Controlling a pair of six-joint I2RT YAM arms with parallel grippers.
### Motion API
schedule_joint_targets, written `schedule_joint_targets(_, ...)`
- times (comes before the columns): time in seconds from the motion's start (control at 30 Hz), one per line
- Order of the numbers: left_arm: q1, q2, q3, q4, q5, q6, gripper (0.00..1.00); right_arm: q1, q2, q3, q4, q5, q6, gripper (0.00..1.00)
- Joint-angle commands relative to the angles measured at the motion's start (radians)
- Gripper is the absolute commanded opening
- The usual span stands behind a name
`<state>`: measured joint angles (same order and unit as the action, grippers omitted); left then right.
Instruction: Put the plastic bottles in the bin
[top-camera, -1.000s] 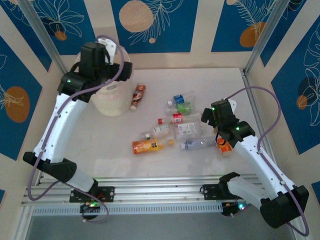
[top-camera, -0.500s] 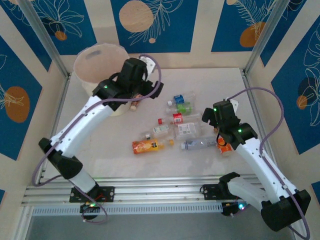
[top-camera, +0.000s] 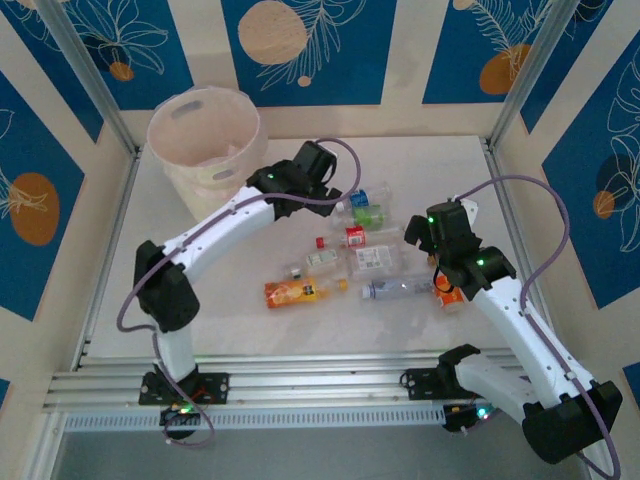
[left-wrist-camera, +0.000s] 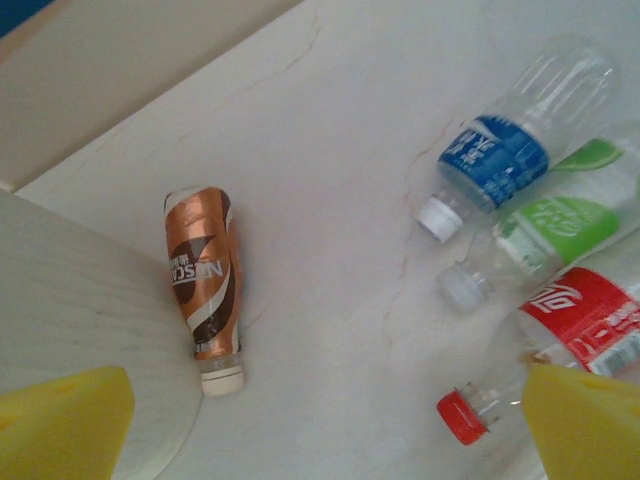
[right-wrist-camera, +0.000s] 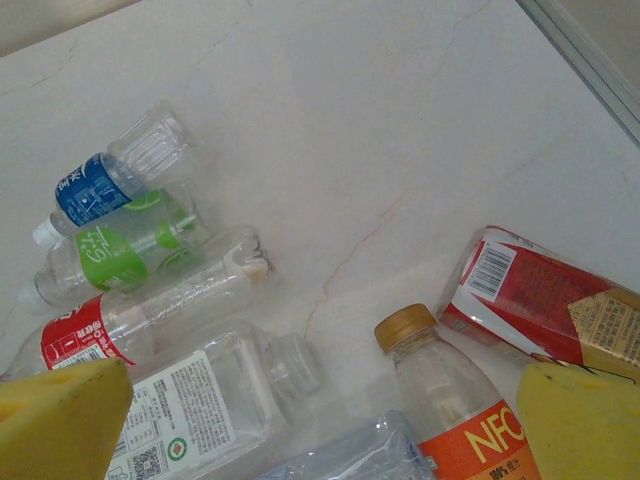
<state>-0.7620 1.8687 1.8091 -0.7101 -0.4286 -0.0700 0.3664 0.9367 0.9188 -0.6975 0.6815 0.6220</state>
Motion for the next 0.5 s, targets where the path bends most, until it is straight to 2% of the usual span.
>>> schedule_joint_targets(0.0,-0.002,0.054,0.028,0.003,-0.066,0.002,0.99,0.001,-0.012,-0.009,-0.010,0.025,0.028,0.99)
schedule_joint_targets(0.23,0.047,0.167,0.073,-0.010,-0.067,-0.033,0.90,-0.001,-0.006,-0.009,-0.011,0.022,0.028,0.99)
schedule_joint_targets(0.47,0.113,0.250,0.095,-0.022,-0.057,-0.092,0.87,-0.003,-0.003,-0.009,-0.012,0.021,0.025,0.99)
